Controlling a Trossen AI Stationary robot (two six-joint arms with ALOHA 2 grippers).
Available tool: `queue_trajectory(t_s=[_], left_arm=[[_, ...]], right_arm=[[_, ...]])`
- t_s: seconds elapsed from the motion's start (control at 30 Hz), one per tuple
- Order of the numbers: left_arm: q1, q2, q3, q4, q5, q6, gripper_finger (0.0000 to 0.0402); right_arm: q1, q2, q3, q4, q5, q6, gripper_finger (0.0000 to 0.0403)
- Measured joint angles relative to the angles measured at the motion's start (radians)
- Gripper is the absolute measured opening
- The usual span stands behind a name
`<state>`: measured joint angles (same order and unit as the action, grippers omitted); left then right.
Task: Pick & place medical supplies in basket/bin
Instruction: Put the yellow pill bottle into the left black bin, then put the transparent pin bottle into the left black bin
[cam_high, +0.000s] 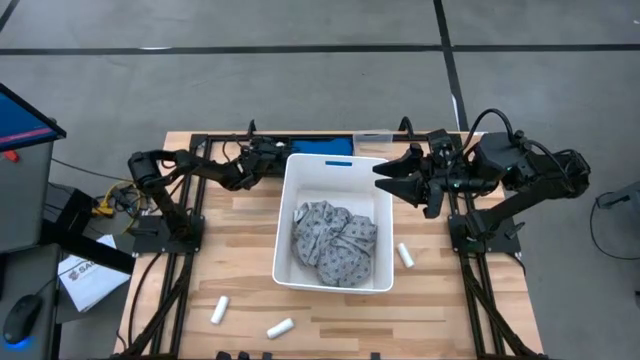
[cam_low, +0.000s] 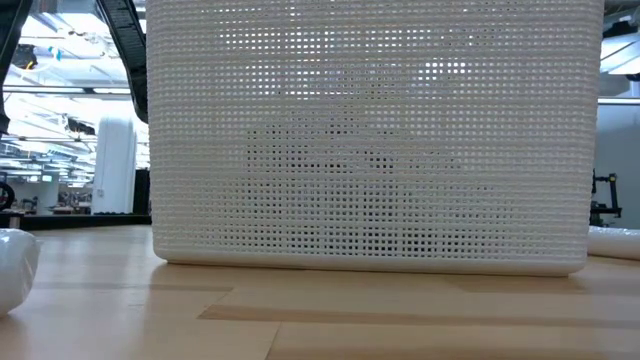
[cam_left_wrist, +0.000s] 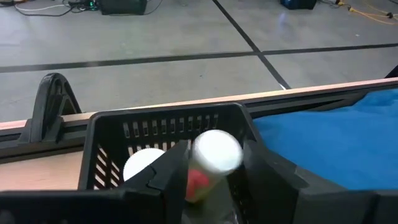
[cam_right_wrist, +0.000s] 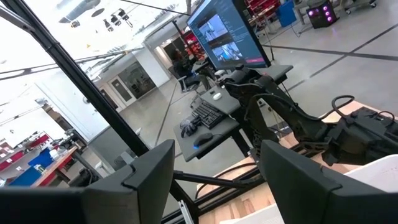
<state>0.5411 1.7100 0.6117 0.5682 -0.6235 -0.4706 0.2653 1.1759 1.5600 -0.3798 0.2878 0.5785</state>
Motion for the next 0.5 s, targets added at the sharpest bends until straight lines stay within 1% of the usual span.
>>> queue_trajectory(t_s=[0.17, 0.27, 0.33, 0.4, 0.5], left_arm=[[0.0, -0.008, 0.0, 0.003, 0.0, 0.0, 0.0163], [0.0, -0.037, 0.0, -0.003, 0.001, 0.001, 0.0166], [0.0, -0.079, 0.0, -0.012, 0.011, 0.008, 0.0166], [0.0, -0.131, 0.0, -0.011, 0.042, 0.043, 0.0165], [-0.003, -0.233, 0.0, -0.07, 0.107, 0.107, 0.016]], right_arm=[[0.0, 0.0, 0.0, 0.0, 0.0, -0.003, 0.0235], [0.0, 0.0, 0.0, 0.0, 0.0, -0.003, 0.0235], [0.0, 0.0, 0.0, 0.0, 0.0, -0.003, 0.0235], [0.0, 0.0, 0.0, 0.0, 0.0, -0.003, 0.0235], [0.0, 0.0, 0.0, 0.0, 0.0, -0.003, 0.0235]])
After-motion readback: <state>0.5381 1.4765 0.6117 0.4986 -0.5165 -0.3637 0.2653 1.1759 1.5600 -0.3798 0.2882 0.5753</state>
